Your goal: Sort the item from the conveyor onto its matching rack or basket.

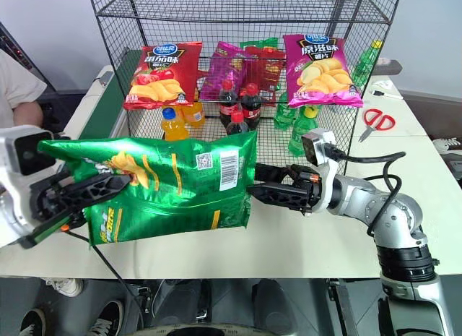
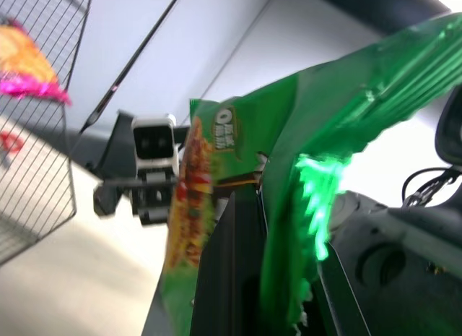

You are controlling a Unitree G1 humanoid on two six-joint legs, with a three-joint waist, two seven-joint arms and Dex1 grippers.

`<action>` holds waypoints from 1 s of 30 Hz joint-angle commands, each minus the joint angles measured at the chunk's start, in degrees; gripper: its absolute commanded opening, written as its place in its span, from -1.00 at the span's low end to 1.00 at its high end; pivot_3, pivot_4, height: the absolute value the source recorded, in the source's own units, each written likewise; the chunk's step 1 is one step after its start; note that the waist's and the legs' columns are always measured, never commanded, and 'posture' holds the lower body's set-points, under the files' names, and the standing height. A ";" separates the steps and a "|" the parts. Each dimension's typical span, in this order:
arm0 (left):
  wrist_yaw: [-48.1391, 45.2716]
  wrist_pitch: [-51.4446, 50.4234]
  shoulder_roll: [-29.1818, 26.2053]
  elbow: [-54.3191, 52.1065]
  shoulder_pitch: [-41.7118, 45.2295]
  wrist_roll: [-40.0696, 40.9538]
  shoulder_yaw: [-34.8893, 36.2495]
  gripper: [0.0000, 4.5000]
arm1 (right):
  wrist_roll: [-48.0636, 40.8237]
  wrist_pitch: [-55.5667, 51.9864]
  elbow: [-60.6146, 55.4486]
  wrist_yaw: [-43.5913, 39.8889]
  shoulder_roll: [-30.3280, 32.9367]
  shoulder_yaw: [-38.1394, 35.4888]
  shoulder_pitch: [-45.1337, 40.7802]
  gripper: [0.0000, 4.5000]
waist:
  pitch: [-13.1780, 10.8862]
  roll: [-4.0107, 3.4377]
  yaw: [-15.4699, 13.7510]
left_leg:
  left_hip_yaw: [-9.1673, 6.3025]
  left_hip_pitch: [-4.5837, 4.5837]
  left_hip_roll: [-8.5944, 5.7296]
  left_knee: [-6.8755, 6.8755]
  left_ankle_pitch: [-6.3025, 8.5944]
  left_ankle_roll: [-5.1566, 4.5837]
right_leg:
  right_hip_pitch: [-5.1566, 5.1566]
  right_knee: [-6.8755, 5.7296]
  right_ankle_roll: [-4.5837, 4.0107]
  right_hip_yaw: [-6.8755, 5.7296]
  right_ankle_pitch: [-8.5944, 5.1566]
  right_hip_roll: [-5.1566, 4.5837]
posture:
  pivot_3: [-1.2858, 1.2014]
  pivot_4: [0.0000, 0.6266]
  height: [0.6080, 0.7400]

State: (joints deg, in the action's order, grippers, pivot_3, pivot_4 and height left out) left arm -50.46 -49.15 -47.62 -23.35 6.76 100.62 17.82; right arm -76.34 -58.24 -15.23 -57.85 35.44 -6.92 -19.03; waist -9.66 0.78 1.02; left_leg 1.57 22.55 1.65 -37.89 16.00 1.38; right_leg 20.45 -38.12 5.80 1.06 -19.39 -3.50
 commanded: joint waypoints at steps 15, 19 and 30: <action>1.19 -5.12 1.51 0.76 3.03 1.85 0.87 -0.97 | 8.36 6.19 2.05 -0.85 -0.59 -2.20 2.68 1.00 | -0.02 0.03 -0.01 | 0.01 0.06 0.00 -0.02 0.01 -0.01 | 0.04 0.02 0.01 0.04 0.00 0.02 | 0.03 -0.52 0.98; 1.04 -5.83 1.07 0.68 2.40 1.56 1.98 -0.97 | 10.38 7.41 4.24 -2.10 -0.39 -2.52 2.78 1.00 | -0.03 0.03 -0.05 | 0.00 0.06 0.00 -0.02 0.01 -0.01 | 0.04 0.03 0.01 0.03 -0.01 0.03 | 0.03 -0.52 0.98; 0.26 -7.66 0.58 2.03 3.10 2.43 2.74 -0.97 | 7.51 5.14 1.87 -4.46 -1.07 -3.07 3.10 1.00 | -0.05 0.03 -0.04 | 0.00 0.08 0.01 0.01 0.01 -0.01 | 0.06 0.05 0.00 0.03 -0.01 -0.01 | 0.03 -0.52 0.98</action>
State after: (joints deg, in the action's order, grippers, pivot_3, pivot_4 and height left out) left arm -49.74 -56.97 -47.03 -20.88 9.10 101.89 19.85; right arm -65.40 -52.11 -11.00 -62.49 34.60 -8.08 -14.70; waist -9.70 0.81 0.98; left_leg 1.57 22.63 1.67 -37.88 16.01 1.38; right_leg 20.51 -38.07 5.79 1.10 -19.40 -3.52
